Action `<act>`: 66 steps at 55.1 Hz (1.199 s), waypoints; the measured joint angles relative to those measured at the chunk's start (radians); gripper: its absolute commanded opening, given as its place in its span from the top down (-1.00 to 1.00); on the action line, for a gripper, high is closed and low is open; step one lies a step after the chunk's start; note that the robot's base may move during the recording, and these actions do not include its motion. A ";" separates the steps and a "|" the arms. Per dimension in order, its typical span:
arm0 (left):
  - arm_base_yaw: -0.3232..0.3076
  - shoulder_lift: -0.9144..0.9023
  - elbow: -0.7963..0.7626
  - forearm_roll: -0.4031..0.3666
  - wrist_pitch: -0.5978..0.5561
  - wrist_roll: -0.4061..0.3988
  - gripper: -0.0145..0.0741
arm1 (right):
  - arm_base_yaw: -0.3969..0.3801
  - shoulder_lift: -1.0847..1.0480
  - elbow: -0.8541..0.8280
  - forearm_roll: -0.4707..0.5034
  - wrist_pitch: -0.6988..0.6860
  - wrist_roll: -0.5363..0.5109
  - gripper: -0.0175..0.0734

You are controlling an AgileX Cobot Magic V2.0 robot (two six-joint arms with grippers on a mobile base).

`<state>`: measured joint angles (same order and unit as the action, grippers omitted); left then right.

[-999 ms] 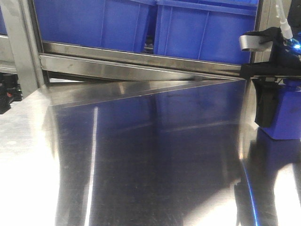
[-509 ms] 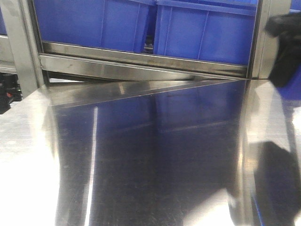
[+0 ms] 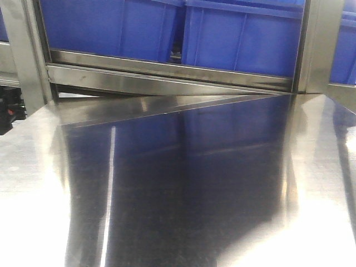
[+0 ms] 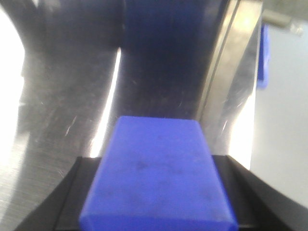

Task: Pick and sort blue part to right shelf
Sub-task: 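Hold both bottles raised and start turning the base away from the table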

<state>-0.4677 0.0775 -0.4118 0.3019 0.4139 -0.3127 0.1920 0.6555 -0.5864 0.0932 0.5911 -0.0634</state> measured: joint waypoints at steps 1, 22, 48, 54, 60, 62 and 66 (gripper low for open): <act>0.000 0.000 0.000 0.000 0.000 0.000 -0.01 | 0.000 -0.027 0.013 0.000 -0.003 0.000 0.20; 0.000 0.000 0.000 0.000 0.003 0.000 -0.01 | 0.000 -0.478 0.175 0.000 -0.067 -0.047 0.20; 0.000 0.000 0.000 0.000 0.003 0.000 -0.01 | 0.000 -0.596 0.186 0.000 -0.070 -0.052 0.20; 0.000 0.000 0.000 0.000 0.003 0.000 -0.01 | 0.000 -0.596 0.186 0.000 -0.070 -0.052 0.20; 0.000 0.000 0.000 0.000 0.003 0.000 -0.01 | 0.000 -0.596 0.186 0.000 -0.070 -0.052 0.20; 0.000 0.000 0.000 0.000 0.003 0.000 -0.01 | 0.000 -0.596 0.186 0.000 -0.070 -0.054 0.20; 0.000 0.000 0.000 0.000 0.003 0.000 -0.01 | 0.000 -0.596 0.186 0.000 -0.070 -0.054 0.20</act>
<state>-0.4677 0.0775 -0.4118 0.3019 0.4170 -0.3127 0.1920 0.0594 -0.4004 0.0932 0.5209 -0.1173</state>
